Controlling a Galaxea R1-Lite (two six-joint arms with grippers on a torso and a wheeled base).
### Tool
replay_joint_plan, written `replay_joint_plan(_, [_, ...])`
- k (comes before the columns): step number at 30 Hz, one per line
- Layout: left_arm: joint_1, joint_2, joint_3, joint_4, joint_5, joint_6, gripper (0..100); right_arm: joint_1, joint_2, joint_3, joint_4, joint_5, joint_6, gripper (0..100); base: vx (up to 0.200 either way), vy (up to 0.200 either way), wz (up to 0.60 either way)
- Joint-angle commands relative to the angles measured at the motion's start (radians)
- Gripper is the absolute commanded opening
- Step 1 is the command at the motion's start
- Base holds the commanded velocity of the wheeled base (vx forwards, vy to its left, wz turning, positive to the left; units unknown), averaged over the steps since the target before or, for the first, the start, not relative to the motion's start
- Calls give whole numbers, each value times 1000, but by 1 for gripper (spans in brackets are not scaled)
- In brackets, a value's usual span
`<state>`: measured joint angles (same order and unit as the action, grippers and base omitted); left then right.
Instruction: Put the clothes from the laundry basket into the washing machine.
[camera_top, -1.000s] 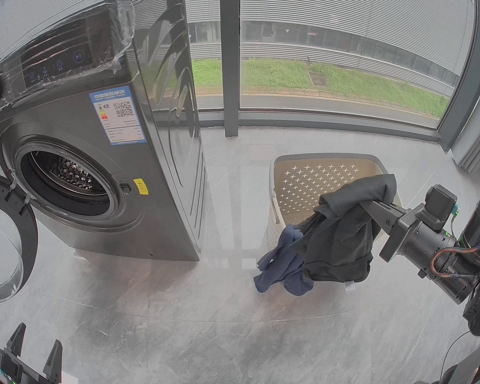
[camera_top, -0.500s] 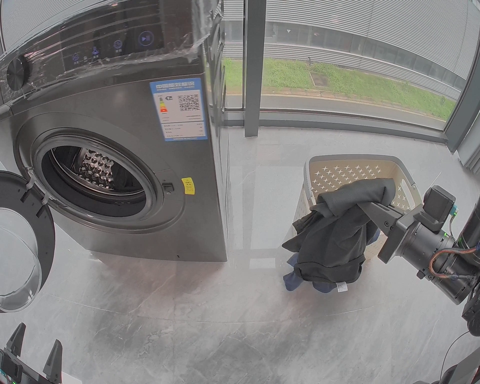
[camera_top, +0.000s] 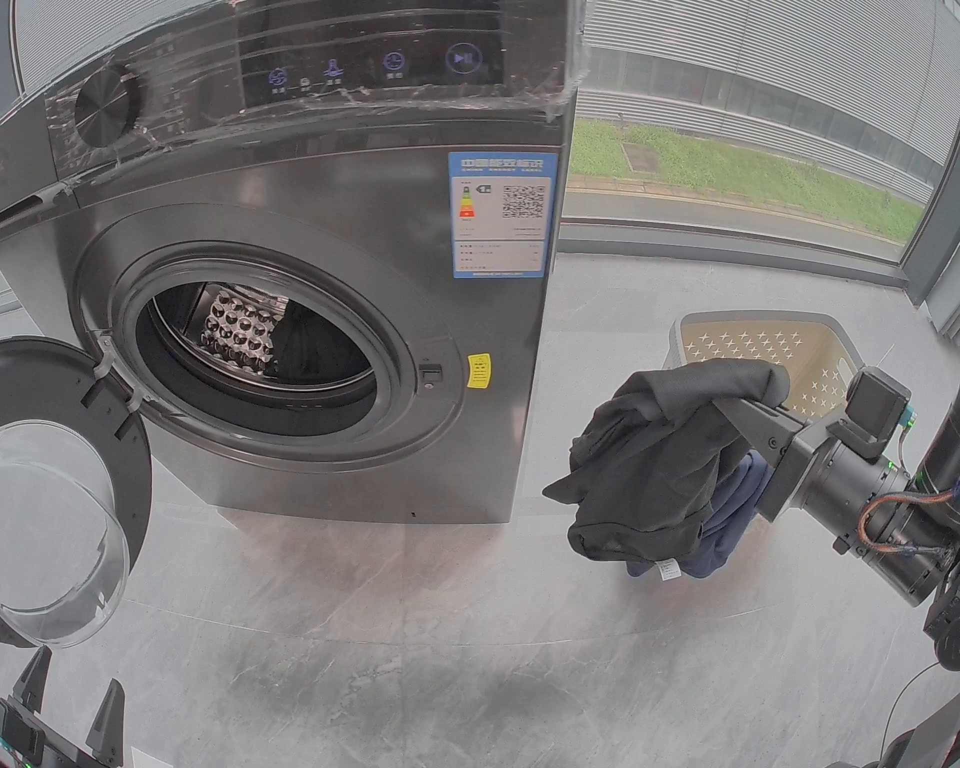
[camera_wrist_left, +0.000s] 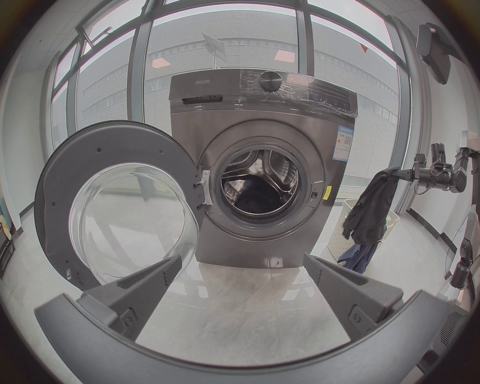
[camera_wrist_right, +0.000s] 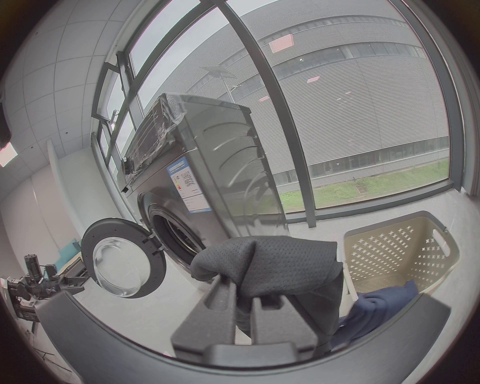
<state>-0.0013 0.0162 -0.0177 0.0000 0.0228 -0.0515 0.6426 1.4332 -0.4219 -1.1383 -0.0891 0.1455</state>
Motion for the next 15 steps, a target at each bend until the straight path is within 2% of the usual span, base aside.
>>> replay_joint_plan(1, [0,-9,16,0,0,-1,100,0,10,2,-1,0,0,0,0,0,0])
replay_joint_plan(6, [0,-9,16,0,0,-2,100,5,12,3,-1,0,5,0,0,0,0])
replay_joint_plan(15, [0,-9,16,0,0,-2,100,8,12,8,-1,0,6,0,-200,0,0])
